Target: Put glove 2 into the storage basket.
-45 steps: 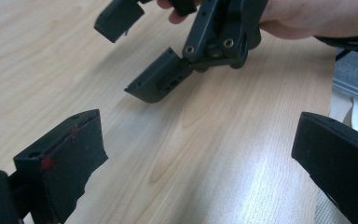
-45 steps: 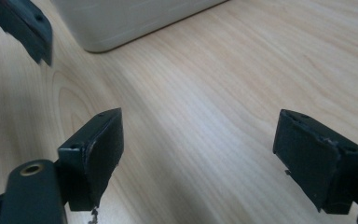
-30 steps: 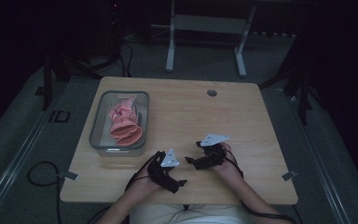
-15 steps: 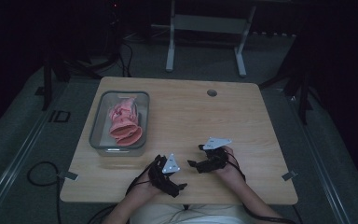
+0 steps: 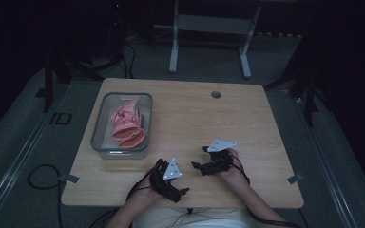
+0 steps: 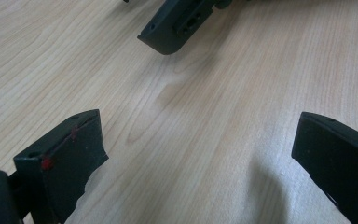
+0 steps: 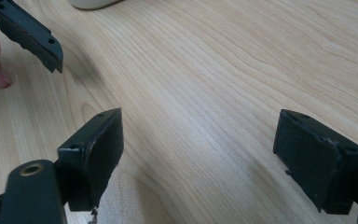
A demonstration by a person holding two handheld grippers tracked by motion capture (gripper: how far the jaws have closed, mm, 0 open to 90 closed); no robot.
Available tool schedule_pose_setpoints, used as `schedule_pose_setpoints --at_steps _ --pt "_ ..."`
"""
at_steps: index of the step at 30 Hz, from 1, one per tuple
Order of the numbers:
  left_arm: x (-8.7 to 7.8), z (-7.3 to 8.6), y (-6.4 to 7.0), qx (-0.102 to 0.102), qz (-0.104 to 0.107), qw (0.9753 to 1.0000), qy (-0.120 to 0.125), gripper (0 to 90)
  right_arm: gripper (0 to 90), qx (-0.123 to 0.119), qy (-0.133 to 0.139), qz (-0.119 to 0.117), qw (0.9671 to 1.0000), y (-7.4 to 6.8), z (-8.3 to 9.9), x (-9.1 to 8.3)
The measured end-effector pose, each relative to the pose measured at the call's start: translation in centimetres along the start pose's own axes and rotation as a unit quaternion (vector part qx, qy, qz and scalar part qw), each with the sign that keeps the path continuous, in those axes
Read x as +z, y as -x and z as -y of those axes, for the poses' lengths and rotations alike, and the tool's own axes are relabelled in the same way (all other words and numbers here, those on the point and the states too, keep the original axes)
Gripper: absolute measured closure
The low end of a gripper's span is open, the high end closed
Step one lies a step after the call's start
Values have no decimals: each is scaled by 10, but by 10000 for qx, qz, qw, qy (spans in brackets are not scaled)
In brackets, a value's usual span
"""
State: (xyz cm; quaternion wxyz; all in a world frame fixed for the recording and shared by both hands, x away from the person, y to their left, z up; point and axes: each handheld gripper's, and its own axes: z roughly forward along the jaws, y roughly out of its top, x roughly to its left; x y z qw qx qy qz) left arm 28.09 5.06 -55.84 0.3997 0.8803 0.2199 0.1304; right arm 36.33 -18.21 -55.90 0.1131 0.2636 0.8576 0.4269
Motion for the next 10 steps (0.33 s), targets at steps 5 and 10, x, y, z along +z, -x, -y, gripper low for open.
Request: schedule_pose_setpoints --at_steps 5,10 --pt "-2 2 -1 -36 55 10000 23 20 160 -3 -22 2 10000 1 0 0" --pt "-3 2 -2 -56 59 10000 38 20 160 -12 -18 8 10000 1 0 0"
